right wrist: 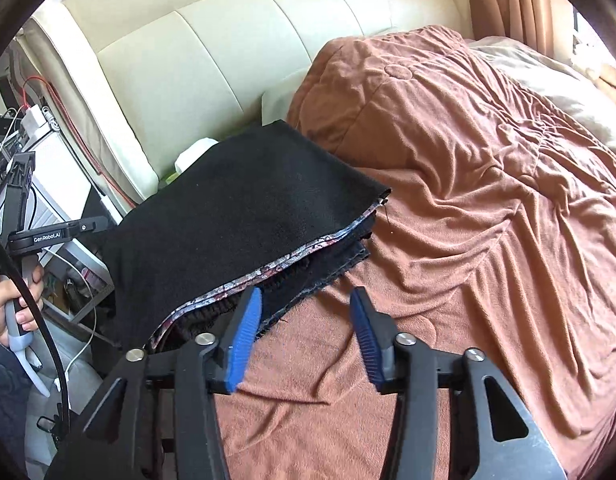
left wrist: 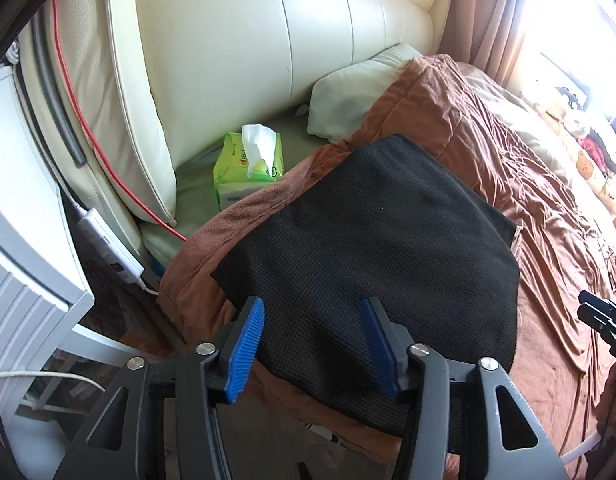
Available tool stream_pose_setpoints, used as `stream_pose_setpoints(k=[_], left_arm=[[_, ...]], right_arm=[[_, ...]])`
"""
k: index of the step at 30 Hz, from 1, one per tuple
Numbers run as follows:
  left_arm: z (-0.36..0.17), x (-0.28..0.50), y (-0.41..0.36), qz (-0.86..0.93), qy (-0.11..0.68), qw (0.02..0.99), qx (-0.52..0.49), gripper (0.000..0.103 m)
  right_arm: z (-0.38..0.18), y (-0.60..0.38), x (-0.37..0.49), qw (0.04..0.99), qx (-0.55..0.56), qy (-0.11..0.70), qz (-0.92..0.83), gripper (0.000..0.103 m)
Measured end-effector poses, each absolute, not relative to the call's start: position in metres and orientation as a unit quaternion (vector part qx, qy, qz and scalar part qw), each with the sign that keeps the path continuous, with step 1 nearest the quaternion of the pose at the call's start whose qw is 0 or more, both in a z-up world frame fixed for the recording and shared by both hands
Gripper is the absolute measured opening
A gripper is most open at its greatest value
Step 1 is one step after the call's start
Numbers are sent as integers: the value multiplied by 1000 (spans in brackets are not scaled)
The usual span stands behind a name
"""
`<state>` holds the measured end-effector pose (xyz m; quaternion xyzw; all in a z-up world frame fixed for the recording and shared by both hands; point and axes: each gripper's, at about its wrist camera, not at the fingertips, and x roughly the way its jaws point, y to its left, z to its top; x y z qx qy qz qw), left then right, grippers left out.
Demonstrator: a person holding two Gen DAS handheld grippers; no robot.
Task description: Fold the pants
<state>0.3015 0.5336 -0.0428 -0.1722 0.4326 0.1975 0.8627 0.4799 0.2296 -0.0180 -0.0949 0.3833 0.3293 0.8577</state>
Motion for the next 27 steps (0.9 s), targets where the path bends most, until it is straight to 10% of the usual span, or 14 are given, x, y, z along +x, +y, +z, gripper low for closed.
stream_pose_setpoints(k=[12,27], left_arm=[[18,257,475,191,385,890,-150,100],[77,208,386,149,342,918,-135,102]], right_arm=[[39,167,410,885,-97,352,288,103],[94,89,311,904,-81,315,278,103]])
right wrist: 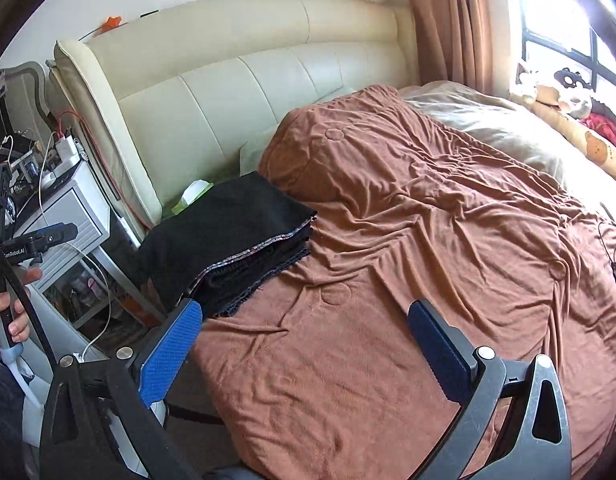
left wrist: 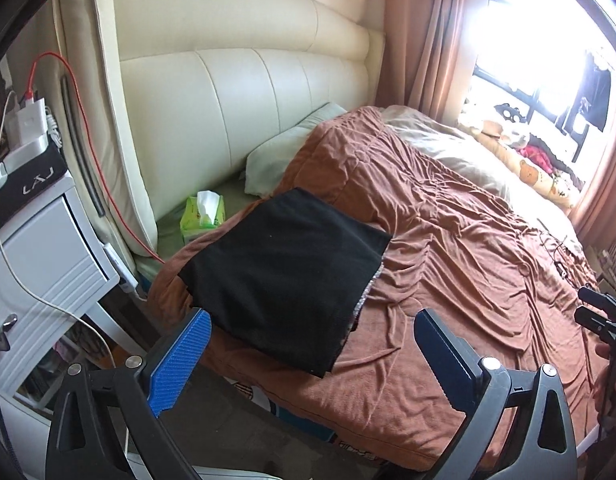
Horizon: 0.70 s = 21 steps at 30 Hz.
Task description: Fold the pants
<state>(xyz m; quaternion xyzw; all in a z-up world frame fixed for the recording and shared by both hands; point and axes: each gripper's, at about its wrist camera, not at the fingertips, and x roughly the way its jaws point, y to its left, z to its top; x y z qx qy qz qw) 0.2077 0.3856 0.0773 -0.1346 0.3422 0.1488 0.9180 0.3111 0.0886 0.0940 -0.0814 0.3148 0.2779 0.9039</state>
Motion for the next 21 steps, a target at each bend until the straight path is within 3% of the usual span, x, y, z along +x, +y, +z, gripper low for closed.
stream_pose_setpoints(k=[21], left_arm=[[122,142,264,84,289,950,-89,102]], right_arm=[[120,-19,180,934,-61,251,247,103]])
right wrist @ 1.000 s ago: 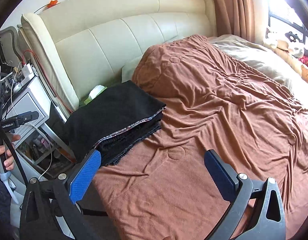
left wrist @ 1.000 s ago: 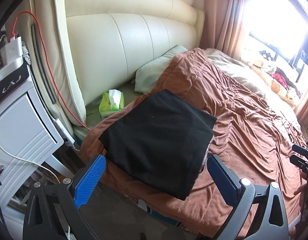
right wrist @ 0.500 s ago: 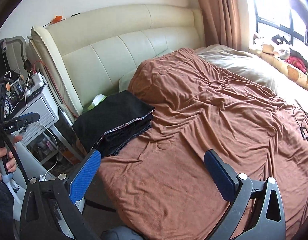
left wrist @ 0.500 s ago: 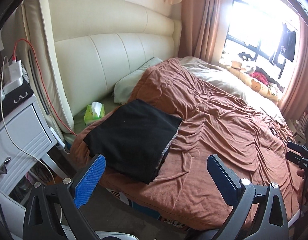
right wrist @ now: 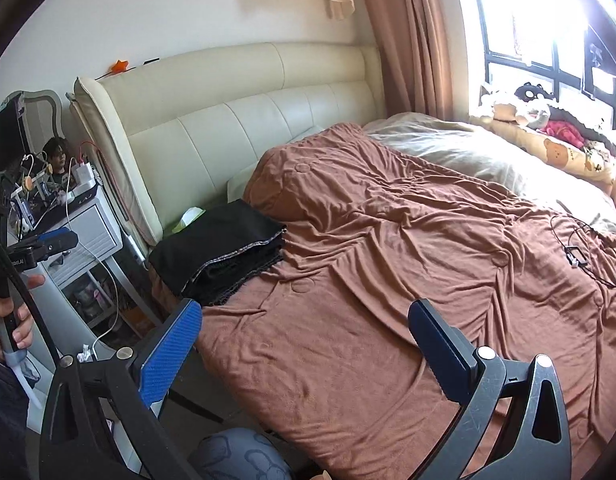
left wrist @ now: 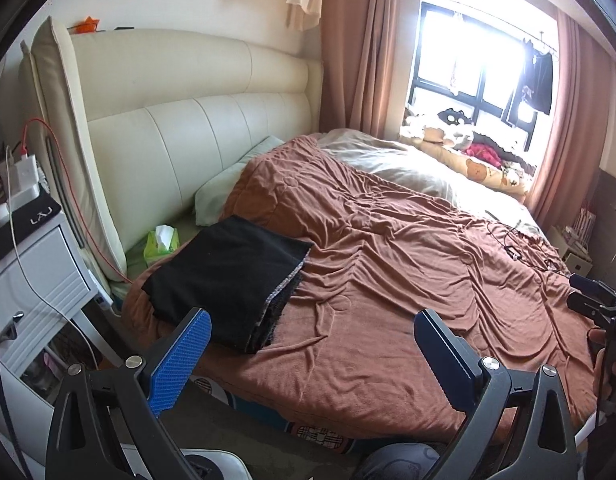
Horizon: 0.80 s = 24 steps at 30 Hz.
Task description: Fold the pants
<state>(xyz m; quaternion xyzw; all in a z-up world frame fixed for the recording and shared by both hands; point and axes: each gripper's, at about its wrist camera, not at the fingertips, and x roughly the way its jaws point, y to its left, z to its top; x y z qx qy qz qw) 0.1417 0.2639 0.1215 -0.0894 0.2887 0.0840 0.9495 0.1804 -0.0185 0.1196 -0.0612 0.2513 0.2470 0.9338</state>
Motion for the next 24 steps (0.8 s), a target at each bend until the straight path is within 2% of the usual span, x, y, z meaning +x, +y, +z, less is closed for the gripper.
stream_pose_setpoints(k=[24], left_arm=[[111,91,141,14,254,966,-51,102]], right_arm=[[106,-106,66,956,-54,187,217,103]])
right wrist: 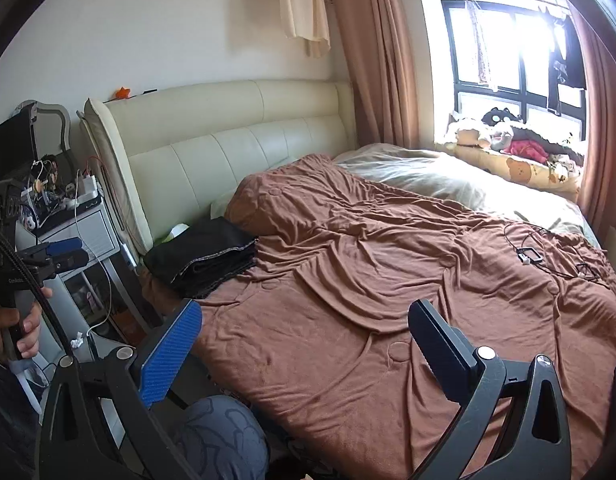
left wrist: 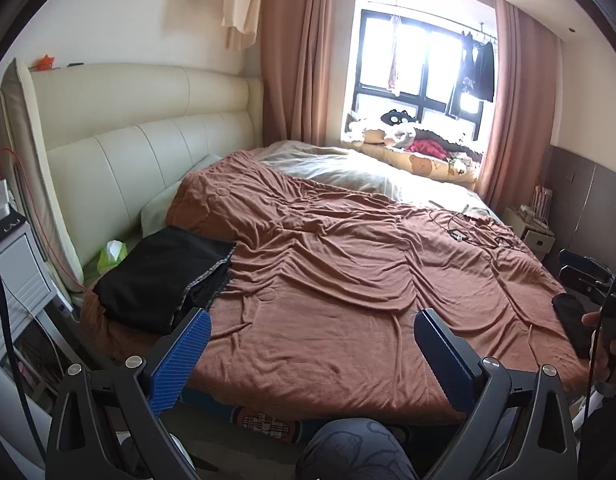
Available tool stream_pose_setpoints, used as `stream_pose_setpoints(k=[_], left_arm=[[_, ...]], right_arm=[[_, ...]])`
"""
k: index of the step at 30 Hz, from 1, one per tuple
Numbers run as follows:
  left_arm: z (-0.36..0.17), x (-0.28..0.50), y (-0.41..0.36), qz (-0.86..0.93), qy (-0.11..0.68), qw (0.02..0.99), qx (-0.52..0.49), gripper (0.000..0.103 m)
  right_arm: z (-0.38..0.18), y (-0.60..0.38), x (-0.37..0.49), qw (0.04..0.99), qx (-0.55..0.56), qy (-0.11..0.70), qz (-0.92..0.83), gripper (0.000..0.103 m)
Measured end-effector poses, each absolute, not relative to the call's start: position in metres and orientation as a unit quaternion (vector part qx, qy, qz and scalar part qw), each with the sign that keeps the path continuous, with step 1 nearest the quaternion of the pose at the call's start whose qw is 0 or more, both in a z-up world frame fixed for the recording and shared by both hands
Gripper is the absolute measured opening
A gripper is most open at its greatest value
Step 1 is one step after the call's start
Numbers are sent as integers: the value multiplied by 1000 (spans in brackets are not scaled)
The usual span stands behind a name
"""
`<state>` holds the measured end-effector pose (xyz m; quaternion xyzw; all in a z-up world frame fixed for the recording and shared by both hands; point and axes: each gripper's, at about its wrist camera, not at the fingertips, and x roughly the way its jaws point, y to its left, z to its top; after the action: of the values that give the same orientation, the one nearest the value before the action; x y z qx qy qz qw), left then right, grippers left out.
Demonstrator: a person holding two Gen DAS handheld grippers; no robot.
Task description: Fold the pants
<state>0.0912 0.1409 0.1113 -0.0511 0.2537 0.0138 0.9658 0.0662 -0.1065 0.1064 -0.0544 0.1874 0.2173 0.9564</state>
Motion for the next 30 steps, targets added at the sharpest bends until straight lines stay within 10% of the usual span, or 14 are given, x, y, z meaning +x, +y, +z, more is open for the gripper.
stream_pose_setpoints(k=[30], left_arm=[[42,48,61,50,225,972,-49,102]], right_arm=[[46,-152,-13,964,-55,166,202,103]])
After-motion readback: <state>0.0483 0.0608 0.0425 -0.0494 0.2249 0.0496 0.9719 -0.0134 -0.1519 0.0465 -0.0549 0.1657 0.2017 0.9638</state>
